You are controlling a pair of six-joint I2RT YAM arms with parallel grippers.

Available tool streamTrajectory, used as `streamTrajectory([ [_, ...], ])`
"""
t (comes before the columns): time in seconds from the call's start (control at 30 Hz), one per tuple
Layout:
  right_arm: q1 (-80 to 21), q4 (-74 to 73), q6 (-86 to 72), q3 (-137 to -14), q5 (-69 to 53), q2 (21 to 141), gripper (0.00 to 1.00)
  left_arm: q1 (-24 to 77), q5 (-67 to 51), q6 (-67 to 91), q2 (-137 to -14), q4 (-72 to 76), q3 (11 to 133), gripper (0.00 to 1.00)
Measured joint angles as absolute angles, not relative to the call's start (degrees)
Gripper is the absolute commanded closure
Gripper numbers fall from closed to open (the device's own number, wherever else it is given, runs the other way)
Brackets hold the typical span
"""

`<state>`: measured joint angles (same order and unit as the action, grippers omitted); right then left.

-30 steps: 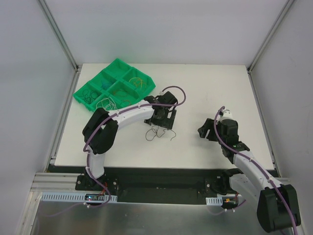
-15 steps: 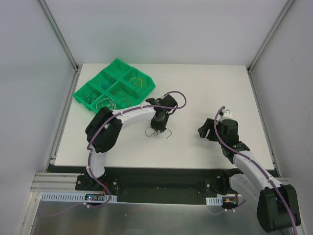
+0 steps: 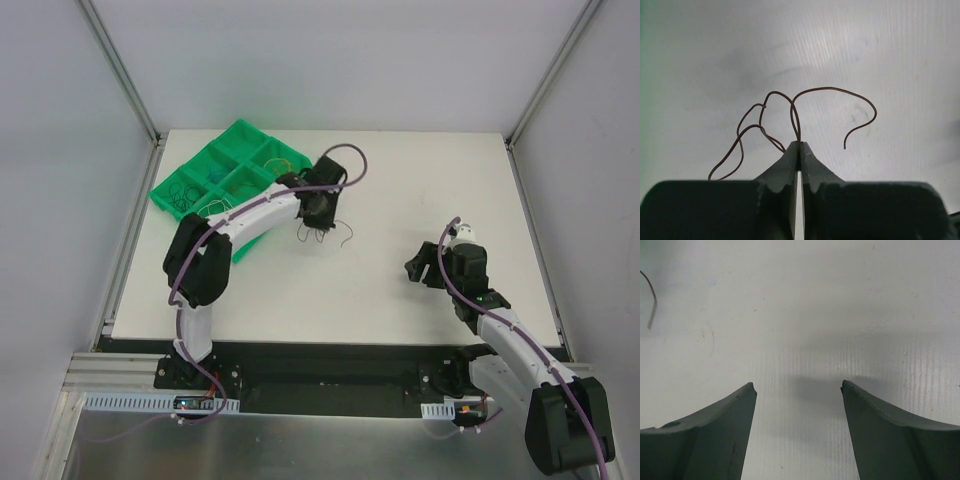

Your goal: Untangle the cables

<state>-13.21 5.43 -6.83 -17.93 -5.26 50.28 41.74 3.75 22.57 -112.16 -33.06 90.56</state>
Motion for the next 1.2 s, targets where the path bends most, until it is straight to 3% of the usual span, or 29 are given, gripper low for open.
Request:
streamTrajectory([
  [0.5,-13.2,6.2,-7.0,-17.9,-4.9,52.4,0.28,13.2,-9.1,25.4,-114.7,-18.8,116.6,1.00],
  [0.87,-13.2,6.2,-7.0,-17.9,-4.8,51.5,0.28,-0.9,-25.0,38.6,-133.6,1.0,119.0,1.00],
  [1.13,-13.2,6.2,-7.0,-17.9,-4.8,51.2,0.28,-5.8,-28.3,45.2,-143.2,4.4,123.7,1.00],
  [1.2,-13.2,6.2,-7.0,-17.9,-4.9,51.4,0.28,-5.9,-28.5,45.4,-143.7,4.2,124.4,0.90],
])
